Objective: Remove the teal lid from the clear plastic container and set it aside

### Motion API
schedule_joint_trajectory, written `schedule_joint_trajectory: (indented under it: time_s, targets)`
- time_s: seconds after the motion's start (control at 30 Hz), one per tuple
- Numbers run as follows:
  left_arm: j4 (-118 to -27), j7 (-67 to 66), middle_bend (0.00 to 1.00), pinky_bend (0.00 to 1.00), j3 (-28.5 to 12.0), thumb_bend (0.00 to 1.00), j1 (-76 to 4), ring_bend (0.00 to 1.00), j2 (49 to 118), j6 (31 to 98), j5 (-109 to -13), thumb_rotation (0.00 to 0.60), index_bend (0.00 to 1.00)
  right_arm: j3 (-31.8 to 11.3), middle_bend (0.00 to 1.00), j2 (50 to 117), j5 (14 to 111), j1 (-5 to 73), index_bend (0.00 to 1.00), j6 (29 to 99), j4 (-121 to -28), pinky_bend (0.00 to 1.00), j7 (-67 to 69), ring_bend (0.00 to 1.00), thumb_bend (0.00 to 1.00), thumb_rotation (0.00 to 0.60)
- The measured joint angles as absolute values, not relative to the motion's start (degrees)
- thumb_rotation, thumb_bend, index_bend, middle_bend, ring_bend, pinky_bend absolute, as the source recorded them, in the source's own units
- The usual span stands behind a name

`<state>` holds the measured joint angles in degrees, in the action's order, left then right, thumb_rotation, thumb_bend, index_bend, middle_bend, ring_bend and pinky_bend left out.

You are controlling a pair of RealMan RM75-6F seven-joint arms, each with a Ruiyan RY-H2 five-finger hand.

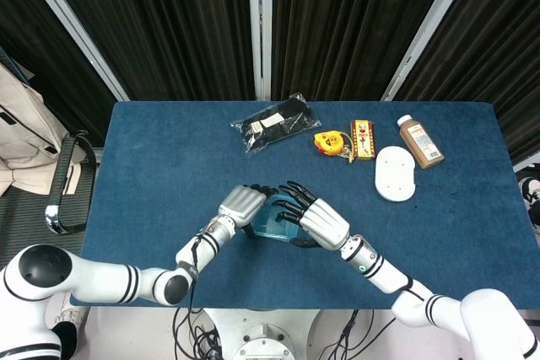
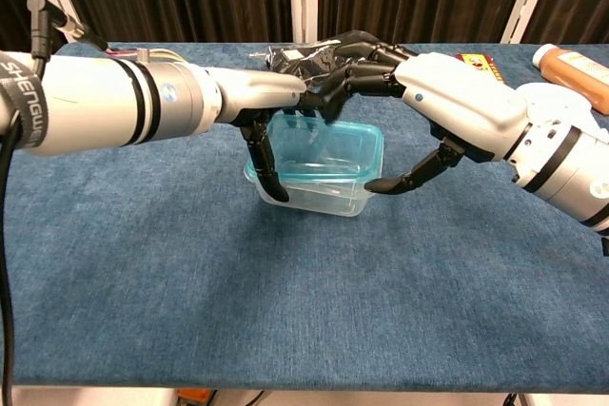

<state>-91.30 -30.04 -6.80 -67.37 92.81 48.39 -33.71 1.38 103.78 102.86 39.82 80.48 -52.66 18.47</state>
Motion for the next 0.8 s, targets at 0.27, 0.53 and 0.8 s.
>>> schedule_joint_trajectory:
  time_s: [0.27, 0.53, 0.8]
  targets:
    - [-92.06, -29.38, 0.19, 0.24, -6.96, 0.00, -66.97, 0.20, 92.29, 48.38, -35.47, 0.600, 0.06, 0.94, 0.30, 103.68, 102.41, 40.16, 0.53, 80.34, -52.56, 0.00, 18.54, 0.07, 0.53, 0.600]
    - [-92.01, -29.32, 0.15, 0.18, -6.92, 0.00, -66.88, 0.12, 92.30, 48.35, -35.66, 0.600, 0.04, 1.07, 0.31, 103.37, 102.31, 40.21, 0.59, 80.31, -52.76, 0.00, 18.32, 0.07, 0.59, 0.600]
    - [-91.46, -29.59, 0.12, 0.14, -6.94, 0.00, -67.10, 0.08, 92.68, 48.11, -35.18, 0.600, 0.03, 1.11, 0.29, 103.36, 102.22, 40.28, 0.60, 80.25, -52.56, 0.00, 18.10, 0.07, 0.64, 0.600]
